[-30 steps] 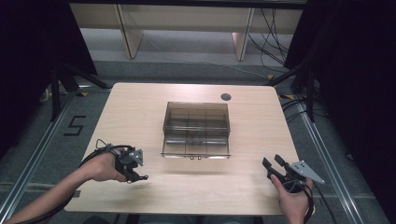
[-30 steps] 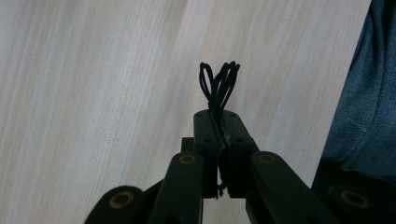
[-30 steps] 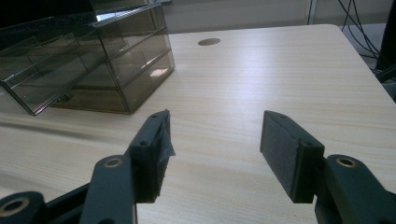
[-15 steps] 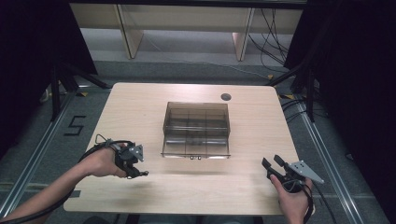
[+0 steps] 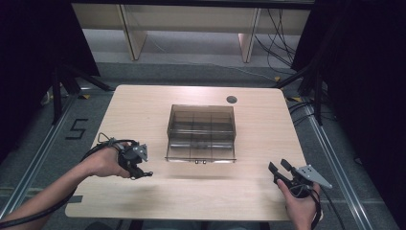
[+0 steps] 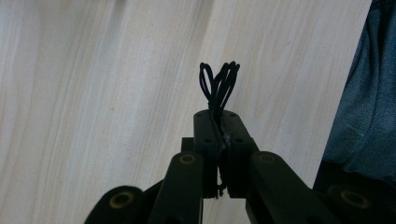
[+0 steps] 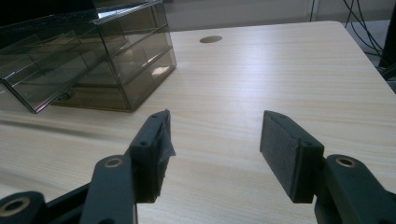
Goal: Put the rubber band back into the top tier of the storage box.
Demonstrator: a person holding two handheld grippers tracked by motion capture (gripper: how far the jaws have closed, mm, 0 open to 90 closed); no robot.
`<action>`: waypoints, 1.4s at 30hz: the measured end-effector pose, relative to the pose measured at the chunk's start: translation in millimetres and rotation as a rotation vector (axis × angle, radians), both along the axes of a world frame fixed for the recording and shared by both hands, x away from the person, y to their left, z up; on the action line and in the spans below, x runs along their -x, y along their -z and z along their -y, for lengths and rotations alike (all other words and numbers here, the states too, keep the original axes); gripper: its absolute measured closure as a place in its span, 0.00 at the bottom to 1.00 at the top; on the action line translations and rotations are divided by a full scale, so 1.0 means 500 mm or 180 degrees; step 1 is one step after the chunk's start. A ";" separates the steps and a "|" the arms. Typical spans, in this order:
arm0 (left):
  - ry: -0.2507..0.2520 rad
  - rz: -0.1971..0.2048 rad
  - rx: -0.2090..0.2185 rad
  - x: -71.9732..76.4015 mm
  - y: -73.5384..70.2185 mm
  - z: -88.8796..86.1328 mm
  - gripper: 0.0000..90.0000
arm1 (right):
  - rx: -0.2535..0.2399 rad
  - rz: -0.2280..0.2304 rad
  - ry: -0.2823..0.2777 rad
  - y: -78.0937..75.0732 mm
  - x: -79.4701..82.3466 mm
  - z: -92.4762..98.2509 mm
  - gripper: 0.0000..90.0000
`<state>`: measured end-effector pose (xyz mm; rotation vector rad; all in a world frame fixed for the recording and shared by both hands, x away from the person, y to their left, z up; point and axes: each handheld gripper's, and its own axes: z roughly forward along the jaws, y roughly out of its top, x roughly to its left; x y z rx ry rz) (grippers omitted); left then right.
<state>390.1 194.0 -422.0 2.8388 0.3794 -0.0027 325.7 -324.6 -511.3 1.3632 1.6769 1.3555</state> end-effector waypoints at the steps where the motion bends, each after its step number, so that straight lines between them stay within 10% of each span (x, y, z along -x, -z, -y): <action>1: -0.0005 -0.0004 0.0001 0.000 -0.001 0.001 0.96 | -0.0014 -0.0011 -0.0002 -0.001 0.001 0.000 0.49; 42: 0.0064 0.0124 0.0012 -0.035 -0.055 0.032 0.96 | -0.0011 -0.0024 -0.0017 0.002 -0.001 0.000 0.49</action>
